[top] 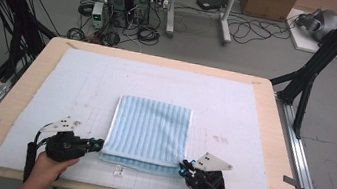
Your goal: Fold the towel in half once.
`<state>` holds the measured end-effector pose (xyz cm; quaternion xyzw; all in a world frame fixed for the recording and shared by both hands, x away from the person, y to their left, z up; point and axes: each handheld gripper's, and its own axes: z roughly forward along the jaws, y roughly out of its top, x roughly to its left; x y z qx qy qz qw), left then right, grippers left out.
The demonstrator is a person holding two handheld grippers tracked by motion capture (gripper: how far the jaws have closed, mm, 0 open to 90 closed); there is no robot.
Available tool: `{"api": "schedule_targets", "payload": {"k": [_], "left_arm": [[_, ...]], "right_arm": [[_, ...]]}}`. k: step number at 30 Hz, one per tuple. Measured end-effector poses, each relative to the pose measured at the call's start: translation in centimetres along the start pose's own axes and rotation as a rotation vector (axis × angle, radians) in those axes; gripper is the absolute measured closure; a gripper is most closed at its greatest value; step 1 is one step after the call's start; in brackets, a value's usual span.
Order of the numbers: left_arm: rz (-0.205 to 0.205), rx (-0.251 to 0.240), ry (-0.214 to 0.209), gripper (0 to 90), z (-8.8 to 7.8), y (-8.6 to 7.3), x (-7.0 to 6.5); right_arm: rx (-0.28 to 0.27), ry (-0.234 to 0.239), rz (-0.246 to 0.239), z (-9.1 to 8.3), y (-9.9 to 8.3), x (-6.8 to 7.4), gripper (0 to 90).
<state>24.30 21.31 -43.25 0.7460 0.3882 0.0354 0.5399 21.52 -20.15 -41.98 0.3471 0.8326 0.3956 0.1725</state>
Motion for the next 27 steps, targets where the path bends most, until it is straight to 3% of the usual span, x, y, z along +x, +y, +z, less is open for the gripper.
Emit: {"api": "schedule_targets", "payload": {"k": [6,10,12,14,16,18,19,23,25,27], "left_arm": [[-0.006,0.032,-0.002,88.9,-0.4,-0.8,-0.1],[-0.015,0.066,-0.002,88.9,-0.3,-1.4,0.0],[-0.013,0.082,-0.003,88.9,-0.3,-1.5,0.0],[-0.011,0.083,0.007,88.9,-0.5,-1.5,0.1],[-0.009,0.077,0.019,88.5,-0.5,-1.4,0.3],[-0.008,0.065,0.063,70.9,-0.4,-1.1,0.5],[0.0,0.059,0.085,64.7,-0.4,-0.9,0.6],[0.02,0.018,0.111,62.2,-0.1,0.2,1.0],[0.031,0.007,0.109,62.4,0.2,0.7,1.1],[0.033,0.002,0.112,62.7,0.6,1.2,1.4]], "right_arm": [[0.041,-0.004,-0.011,0.3,-0.3,0.5,79.2],[0.059,0.005,0.015,0.4,-0.7,0.6,79.0],[0.083,0.019,0.021,0.6,-0.8,0.6,72.9],[0.104,0.002,0.032,0.8,-0.9,0.6,64.2],[0.077,-0.016,0.052,0.5,-0.9,0.3,56.8],[0.035,-0.031,0.08,0.2,-0.7,-0.1,54.1],[0.013,-0.034,0.082,0.1,-0.6,-0.2,54.1],[-0.044,-0.027,0.076,0.9,0.2,-0.4,62.8],[-0.033,0.008,0.056,2.0,0.7,-0.3,68.6],[0.011,0.038,0.022,3.2,0.9,0.1,70.9]]}}
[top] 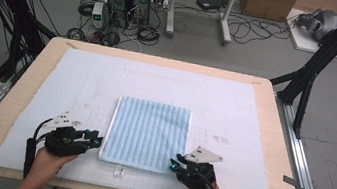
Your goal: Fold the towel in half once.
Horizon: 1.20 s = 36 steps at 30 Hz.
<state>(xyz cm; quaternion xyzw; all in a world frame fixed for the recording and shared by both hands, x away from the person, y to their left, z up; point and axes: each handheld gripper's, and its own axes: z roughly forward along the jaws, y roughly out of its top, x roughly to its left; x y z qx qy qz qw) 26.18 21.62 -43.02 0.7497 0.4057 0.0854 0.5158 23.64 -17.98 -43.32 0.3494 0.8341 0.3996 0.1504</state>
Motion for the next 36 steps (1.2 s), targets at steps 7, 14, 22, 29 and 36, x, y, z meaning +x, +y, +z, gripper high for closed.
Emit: {"api": "schedule_targets", "payload": {"k": [7,14,22,29,36], "left_arm": [[-0.019,-0.023,0.008,63.3,0.4,1.2,1.3],[-0.025,-0.037,-0.016,63.2,2.0,3.3,3.0],[0.027,-0.023,0.009,72.4,6.1,6.3,5.1],[0.024,0.039,0.018,80.6,10.5,7.7,6.5],[0.025,0.127,0.096,82.2,13.0,7.1,7.3]], "right_arm": [[0.089,0.016,-0.08,0.7,-0.6,0.5,67.0],[-0.022,0.067,0.019,-0.1,0.2,-1.7,58.9],[-0.055,0.038,0.068,0.9,1.0,-4.5,58.9],[-0.06,0.026,0.086,1.5,1.6,-5.6,57.7],[-0.056,0.01,0.106,1.7,1.5,-6.3,56.5]]}}
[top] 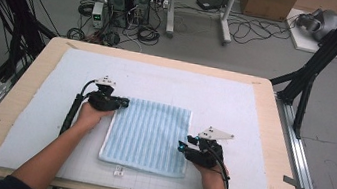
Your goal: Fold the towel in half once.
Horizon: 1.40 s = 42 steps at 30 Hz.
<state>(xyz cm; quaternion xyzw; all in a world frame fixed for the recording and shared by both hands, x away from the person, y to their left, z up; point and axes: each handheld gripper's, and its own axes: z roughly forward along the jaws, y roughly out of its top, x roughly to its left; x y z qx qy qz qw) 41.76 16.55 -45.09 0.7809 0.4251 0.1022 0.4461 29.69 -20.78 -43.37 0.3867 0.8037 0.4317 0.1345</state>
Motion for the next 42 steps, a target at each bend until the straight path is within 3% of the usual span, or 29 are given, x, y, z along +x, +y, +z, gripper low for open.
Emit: {"api": "schedule_targets", "payload": {"k": [2,4,8,11,13,18,22,24,26,28,30,32,34,38,40,41,42], "left_arm": [[-0.011,-0.002,0.008,83.2,0.0,0.0,0.1],[0.019,0.007,0.042,83.3,-0.1,0.0,0.0],[0.01,-0.011,0.046,79.0,-0.5,0.2,0.1],[0.0,-0.056,0.023,78.6,-0.6,0.3,0.5],[-0.001,-0.039,0.031,82.3,-0.3,0.1,0.7],[-0.008,-0.021,0.041,84.8,-0.1,0.0,0.8],[-0.012,-0.016,0.051,86.0,-0.1,0.0,0.8],[-0.018,-0.019,0.052,86.5,0.0,0.0,0.8],[-0.019,-0.017,0.052,87.0,0.0,0.0,0.8],[-0.02,-0.017,0.053,87.2,0.0,0.0,0.8],[-0.007,-0.013,0.058,86.7,-0.1,0.1,0.8],[-0.01,-0.024,0.068,81.8,-0.3,0.5,1.0],[-0.015,-0.065,0.087,77.3,-0.4,0.9,1.4],[-0.022,-0.052,0.115,65.3,0.4,1.7,2.3],[-0.034,-0.002,0.107,64.4,1.0,1.7,2.8],[-0.033,-0.005,0.101,62.7,1.1,1.7,2.9],[-0.031,-0.004,0.1,63.8,1.1,1.7,2.9]], "right_arm": [[0.007,-0.012,-0.001,0.1,0.0,-0.2,56.4],[0.016,-0.025,0.007,0.3,0.0,-0.6,56.3],[0.007,-0.066,0.023,0.5,0.5,-1.6,57.8],[0.002,-0.092,0.006,0.9,1.6,-2.6,73.1],[-0.011,-0.092,0.011,1.7,2.5,-3.3,78.2],[0.006,-0.083,0.047,4.9,4.6,-4.8,78.9],[0.087,-0.119,0.058,7.1,4.7,-5.6,79.9],[0.072,-0.121,0.081,7.0,4.4,-6.0,81.4],[0.068,-0.15,0.054,6.9,4.3,-6.0,81.3],[0.064,-0.16,0.063,6.8,4.2,-5.9,81.2],[0.066,-0.161,0.072,6.6,4.4,-6.0,75.0],[0.03,-0.147,0.099,6.2,4.6,-6.3,73.0],[-0.004,-0.156,0.109,5.8,5.0,-6.8,70.0],[0.025,-0.174,0.109,6.9,5.9,-7.4,62.7],[0.081,-0.19,0.09,7.9,6.0,-7.6,61.6],[0.103,-0.186,0.086,8.3,5.8,-7.8,61.5],[0.084,-0.171,0.118,8.3,5.7,-8.1,63.8]]}}
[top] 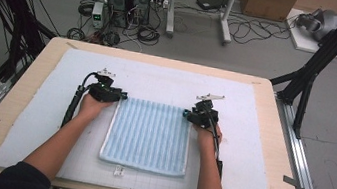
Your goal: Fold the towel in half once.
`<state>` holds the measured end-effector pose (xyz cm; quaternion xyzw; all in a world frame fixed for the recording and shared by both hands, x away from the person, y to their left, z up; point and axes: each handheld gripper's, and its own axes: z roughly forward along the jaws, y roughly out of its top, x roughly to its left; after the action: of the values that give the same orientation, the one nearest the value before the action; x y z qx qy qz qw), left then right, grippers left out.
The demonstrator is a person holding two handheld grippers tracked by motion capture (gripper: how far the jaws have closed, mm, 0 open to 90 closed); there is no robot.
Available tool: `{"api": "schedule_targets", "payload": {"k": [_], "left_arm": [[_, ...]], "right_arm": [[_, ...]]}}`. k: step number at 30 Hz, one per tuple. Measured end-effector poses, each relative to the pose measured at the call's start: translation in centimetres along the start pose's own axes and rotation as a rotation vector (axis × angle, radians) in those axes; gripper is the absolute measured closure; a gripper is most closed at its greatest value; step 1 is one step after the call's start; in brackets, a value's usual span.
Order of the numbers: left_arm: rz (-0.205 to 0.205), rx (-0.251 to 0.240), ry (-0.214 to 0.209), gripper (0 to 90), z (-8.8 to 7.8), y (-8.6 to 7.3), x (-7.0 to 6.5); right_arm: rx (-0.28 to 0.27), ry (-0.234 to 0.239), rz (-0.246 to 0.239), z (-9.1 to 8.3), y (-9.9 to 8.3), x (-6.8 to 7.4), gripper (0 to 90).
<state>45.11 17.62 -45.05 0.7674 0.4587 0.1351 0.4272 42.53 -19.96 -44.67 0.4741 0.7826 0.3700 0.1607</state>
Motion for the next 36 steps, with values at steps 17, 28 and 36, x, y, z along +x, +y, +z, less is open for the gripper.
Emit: {"api": "schedule_targets", "payload": {"k": [17,28,36], "left_arm": [[-0.054,-0.087,-0.043,89.5,-0.7,0.0,1.1],[0.059,0.019,-0.081,78.0,0.0,-0.3,-0.8],[0.03,-0.035,-0.022,87.2,0.6,0.3,-0.6]], "right_arm": [[-0.05,0.017,-0.015,0.4,-0.1,-0.6,85.3],[-0.044,0.019,-0.016,0.3,-0.2,-0.7,80.9],[-0.065,-0.017,-0.015,0.7,0.3,-0.7,86.3]]}}
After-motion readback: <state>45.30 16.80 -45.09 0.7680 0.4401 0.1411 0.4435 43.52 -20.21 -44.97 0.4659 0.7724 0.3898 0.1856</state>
